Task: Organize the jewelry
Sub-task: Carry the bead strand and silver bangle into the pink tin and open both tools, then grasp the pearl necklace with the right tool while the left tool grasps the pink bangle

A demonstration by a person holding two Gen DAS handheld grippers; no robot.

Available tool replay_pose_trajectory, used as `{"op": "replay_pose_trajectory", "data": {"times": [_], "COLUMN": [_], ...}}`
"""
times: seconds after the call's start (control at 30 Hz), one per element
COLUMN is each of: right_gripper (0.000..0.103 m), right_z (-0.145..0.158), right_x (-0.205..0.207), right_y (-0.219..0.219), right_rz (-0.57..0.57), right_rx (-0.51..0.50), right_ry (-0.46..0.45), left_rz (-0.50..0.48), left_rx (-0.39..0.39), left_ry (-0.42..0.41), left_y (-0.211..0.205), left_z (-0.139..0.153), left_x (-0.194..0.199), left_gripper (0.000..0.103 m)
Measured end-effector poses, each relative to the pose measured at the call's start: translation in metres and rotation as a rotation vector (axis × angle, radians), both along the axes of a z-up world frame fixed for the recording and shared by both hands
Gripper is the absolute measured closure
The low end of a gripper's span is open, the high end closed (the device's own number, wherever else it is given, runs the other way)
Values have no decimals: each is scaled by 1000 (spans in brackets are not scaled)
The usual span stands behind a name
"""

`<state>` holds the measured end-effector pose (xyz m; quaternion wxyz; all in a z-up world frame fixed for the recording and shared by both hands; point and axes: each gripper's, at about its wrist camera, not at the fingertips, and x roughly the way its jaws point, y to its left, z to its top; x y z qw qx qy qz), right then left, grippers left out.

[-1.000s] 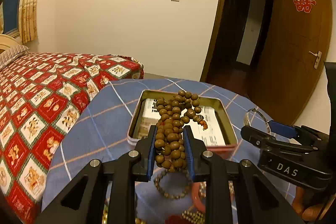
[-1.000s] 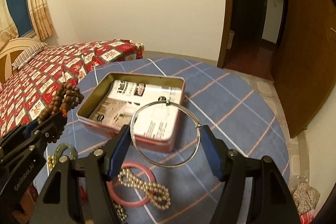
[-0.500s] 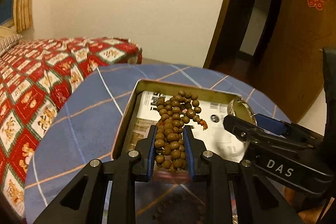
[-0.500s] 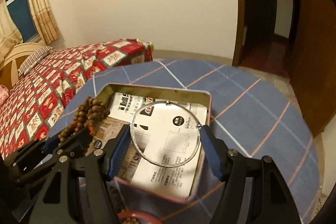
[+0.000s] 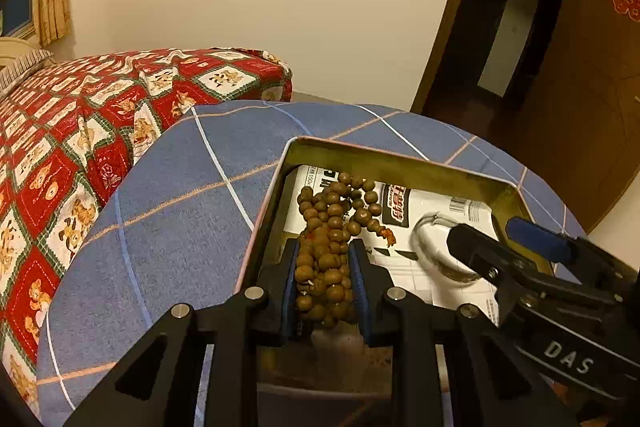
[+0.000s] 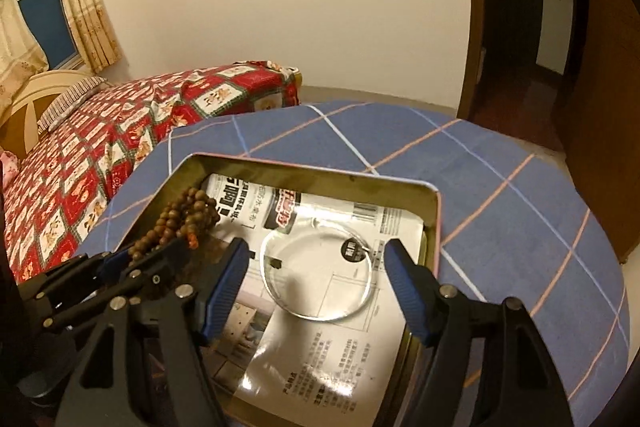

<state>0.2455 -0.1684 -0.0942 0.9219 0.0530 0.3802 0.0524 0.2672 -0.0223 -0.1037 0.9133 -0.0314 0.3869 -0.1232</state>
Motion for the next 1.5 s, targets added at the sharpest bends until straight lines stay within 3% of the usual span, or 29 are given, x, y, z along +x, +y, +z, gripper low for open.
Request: {"op": "replay_pose_trajectory", "data": {"times": [0.13, 0.27, 0.43, 0.7, 1.23, 1.33, 1.5], "right_gripper": [28, 28, 28, 28, 30, 36, 36], "right_z": [5, 24, 37, 27, 7, 3, -6], "right_x": [-3, -19, -46, -95, -161, -164, -158], "right_y": [-7, -19, -34, -45, -31, -28, -19], "right_rz": [-1, -36, -104, -148, -120, -104, -51], "right_rx": [54, 74, 54, 56, 16, -1, -2], "right_ry": [-3, -49, -67, -27, 21, 34, 68], "left_rz": [7, 20, 32, 77, 53, 51, 38], "left_rx": [-48, -37, -24, 14, 19, 22, 24], "left_ry": [38, -14, -39, -45, -15, -12, -2], "left_y": [3, 7, 19, 41, 42, 43, 39], "left_z": [7, 27, 41, 40, 24, 23, 20], "left_x": [0, -16, -44, -98, -166, -170, -173], "left_gripper": [60, 48, 48, 48, 48, 48, 48]}}
